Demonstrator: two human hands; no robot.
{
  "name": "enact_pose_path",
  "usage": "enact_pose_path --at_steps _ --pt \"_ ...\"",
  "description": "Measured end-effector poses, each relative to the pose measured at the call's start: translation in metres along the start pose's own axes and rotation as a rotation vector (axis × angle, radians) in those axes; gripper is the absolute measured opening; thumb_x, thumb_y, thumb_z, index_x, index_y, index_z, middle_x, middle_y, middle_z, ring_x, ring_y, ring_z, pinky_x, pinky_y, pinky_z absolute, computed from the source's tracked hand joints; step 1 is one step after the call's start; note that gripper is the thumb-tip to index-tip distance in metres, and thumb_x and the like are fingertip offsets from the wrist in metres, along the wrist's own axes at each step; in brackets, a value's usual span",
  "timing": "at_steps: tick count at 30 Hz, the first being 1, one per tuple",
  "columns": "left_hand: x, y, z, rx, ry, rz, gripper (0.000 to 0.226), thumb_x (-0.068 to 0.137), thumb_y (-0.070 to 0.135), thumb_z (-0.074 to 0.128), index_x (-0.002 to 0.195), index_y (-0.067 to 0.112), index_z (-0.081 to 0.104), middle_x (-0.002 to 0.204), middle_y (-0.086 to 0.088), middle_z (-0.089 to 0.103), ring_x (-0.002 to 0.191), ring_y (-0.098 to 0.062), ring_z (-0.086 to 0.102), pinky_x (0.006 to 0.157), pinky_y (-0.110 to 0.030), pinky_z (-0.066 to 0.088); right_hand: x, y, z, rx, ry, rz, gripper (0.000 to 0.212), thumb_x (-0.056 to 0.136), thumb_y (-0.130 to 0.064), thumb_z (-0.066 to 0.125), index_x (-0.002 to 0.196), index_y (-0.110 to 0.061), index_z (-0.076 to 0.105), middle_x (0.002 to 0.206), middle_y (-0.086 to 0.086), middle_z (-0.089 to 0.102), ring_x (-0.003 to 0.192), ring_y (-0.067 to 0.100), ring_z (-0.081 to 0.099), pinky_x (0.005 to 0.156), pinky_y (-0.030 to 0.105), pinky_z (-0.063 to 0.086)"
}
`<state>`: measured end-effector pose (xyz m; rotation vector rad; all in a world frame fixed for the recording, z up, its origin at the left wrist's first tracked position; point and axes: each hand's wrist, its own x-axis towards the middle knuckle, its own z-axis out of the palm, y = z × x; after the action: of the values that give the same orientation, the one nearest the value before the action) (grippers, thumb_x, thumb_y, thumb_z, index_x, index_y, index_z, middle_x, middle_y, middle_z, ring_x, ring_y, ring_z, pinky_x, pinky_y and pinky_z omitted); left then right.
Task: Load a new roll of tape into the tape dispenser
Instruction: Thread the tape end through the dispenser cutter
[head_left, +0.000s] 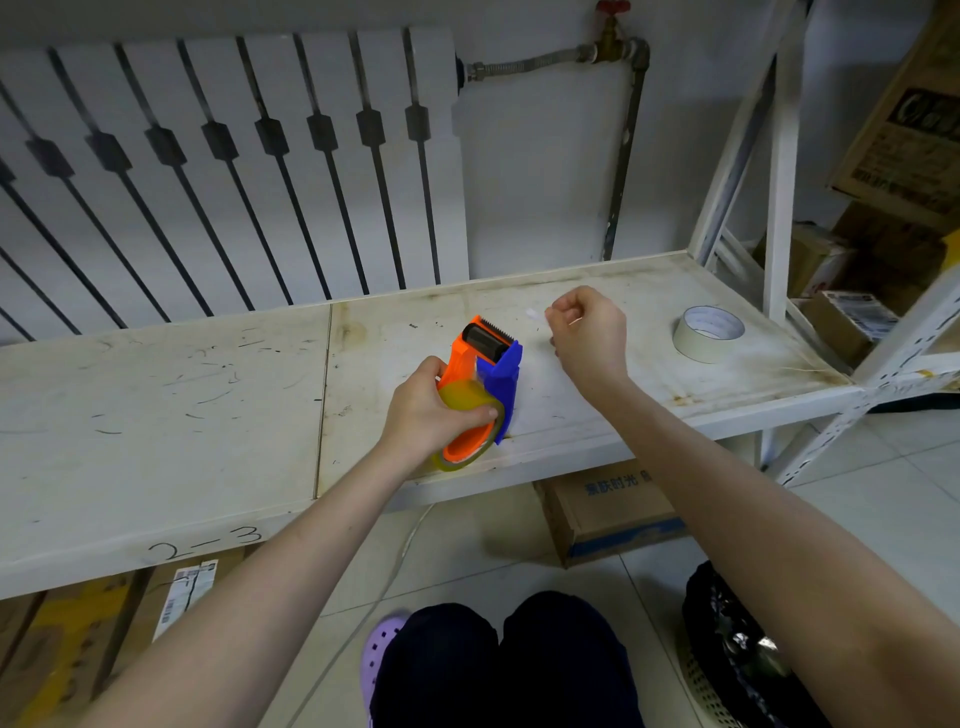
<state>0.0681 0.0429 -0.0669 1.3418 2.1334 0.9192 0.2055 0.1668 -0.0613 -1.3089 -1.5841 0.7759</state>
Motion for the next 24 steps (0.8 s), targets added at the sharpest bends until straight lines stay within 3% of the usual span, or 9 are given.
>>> enact_pose_path --at_steps 4,8,10,14,17,21,24 --pt "0.001 0.0 0.001 0.009 -0.007 -0.002 0.064 0.069 0.041 0.079 0.119 0.018 0.046 0.118 -0.002 0.057 0.095 -0.014 0.051 0.071 -0.028 0.045 -0.001 -0.002 0.004 -0.029 -0.123 -0.054 0.011 0.089 -0.019 0.06 0.096 -0.012 0.063 0.077 -0.001 0.061 0.063 0.009 0.064 0.055 0.018 0.049" --pt "0.001 -0.002 0.001 -0.006 -0.005 0.0 0.062 0.07 0.04 0.078 0.119 0.018 0.046 0.117 -0.001 0.057 0.094 -0.015 0.052 0.071 -0.028 0.045 -0.006 0.001 0.001 0.052 -0.087 -0.034 0.002 0.088 -0.013 0.058 0.091 -0.014 0.057 0.078 -0.001 0.06 0.063 0.012 0.064 0.058 0.025 0.054" --pt "0.0 -0.002 0.0 -0.007 -0.01 -0.006 0.062 0.071 0.041 0.077 0.119 0.018 0.046 0.113 0.001 0.055 0.094 -0.015 0.051 0.071 -0.028 0.045 -0.008 0.006 -0.001 0.066 -0.043 -0.031 0.011 0.091 -0.007 0.049 0.088 -0.016 0.055 0.081 -0.007 0.057 0.073 0.017 0.064 0.062 0.03 0.056" --pt "0.0 0.001 0.001 -0.006 -0.01 -0.003 0.06 0.071 0.041 0.077 0.117 0.017 0.046 0.105 0.006 0.051 0.092 -0.015 0.051 0.069 -0.028 0.042 -0.011 0.023 -0.002 0.018 -0.124 0.021 0.022 0.095 -0.005 0.042 0.088 -0.015 0.06 0.097 0.001 0.061 0.07 0.013 0.06 0.054 0.018 0.052" --pt "0.0 0.001 0.002 -0.015 -0.011 0.0 0.059 0.071 0.04 0.078 0.115 0.017 0.047 0.103 0.005 0.052 0.091 -0.016 0.052 0.067 -0.026 0.041 -0.011 0.033 -0.002 0.023 -0.173 0.13 0.022 0.096 -0.007 0.042 0.101 -0.007 0.064 0.092 0.006 0.062 0.061 0.008 0.061 0.066 0.023 0.057" --pt "0.001 0.003 0.002 0.001 -0.014 -0.013 0.06 0.071 0.04 0.077 0.118 0.017 0.046 0.104 0.006 0.05 0.092 -0.016 0.051 0.068 -0.027 0.041 -0.015 0.037 -0.001 0.0 -0.252 0.138 0.027 0.095 -0.023 0.05 0.106 -0.004 0.065 0.077 0.001 0.064 0.071 0.011 0.065 0.084 0.033 0.055" --pt "0.002 0.003 0.003 0.005 -0.012 -0.012 0.061 0.071 0.04 0.077 0.118 0.017 0.046 0.103 0.006 0.05 0.091 -0.016 0.05 0.068 -0.027 0.04 -0.02 0.037 -0.005 0.013 -0.357 0.089 0.03 0.095 -0.023 0.049 0.112 -0.003 0.063 0.096 0.009 0.067 0.09 0.02 0.065 0.088 0.038 0.054"
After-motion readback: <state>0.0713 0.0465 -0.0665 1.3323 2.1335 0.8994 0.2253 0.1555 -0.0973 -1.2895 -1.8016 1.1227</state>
